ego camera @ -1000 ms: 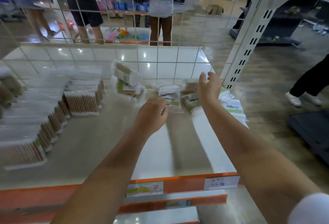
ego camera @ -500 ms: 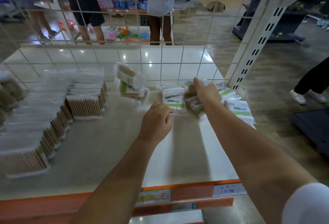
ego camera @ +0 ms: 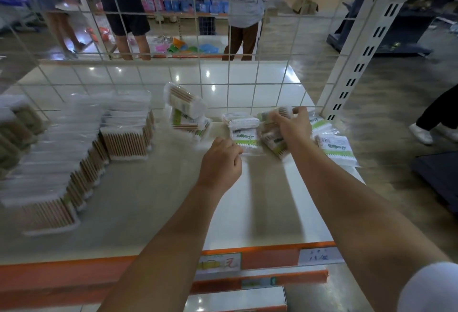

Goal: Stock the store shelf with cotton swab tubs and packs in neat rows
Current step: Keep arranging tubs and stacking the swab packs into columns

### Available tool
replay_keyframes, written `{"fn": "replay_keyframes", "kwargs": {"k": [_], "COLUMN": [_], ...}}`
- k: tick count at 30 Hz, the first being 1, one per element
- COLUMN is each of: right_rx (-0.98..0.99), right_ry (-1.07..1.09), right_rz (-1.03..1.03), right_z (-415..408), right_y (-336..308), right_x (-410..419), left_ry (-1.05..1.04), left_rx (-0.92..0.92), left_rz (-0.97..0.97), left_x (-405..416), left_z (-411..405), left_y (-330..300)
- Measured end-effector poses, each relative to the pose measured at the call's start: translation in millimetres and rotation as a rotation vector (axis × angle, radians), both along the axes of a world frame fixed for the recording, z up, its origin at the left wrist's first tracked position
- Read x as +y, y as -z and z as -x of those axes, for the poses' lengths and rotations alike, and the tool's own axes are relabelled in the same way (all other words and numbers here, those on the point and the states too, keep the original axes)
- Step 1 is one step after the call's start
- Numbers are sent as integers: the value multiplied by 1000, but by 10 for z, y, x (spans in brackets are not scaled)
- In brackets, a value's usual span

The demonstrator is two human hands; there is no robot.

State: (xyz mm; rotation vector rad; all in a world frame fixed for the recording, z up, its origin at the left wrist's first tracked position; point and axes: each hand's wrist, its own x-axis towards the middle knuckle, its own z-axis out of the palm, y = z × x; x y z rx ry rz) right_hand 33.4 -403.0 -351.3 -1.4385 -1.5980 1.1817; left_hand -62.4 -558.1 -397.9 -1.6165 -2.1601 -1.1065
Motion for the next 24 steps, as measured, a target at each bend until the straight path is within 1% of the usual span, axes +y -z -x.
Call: {"fn": "replay_keyframes", "kwargs": {"k": [6, 10, 12, 14, 16, 19, 22, 24], "right_rx": [140, 189, 206, 251, 328, 395, 366, 334], "right_ry": [-17, -52, -66, -88, -136, -270, -406, -462], "right_rz": [-46, -100, -147, -173, -172, -188, -238, -260], "right_z": [-140, -285, -359, -421, -477, -543, -550, -513], "right_y": [-61, -16, -27, -80, -158, -283, -388, -439], "right_x": [-116, -171, -218, -264, -313, -406, -521, -598], "left_ry": [-22, -22, -12, -7, -9, 36, 71, 79], "left_rx": [38, 31, 5, -60, -96, -47, 30, 45], "left_rz": [37, 64, 77, 119, 174, 198, 269, 290], "left_x": [-22, -65, -84, -107, -144, -268, -327, -339], "left_z": [-5, -19, -23, -26, -33, -56, 12, 93], "left_y": [9, -40, -76, -124, -160, -216, -340, -438]}}
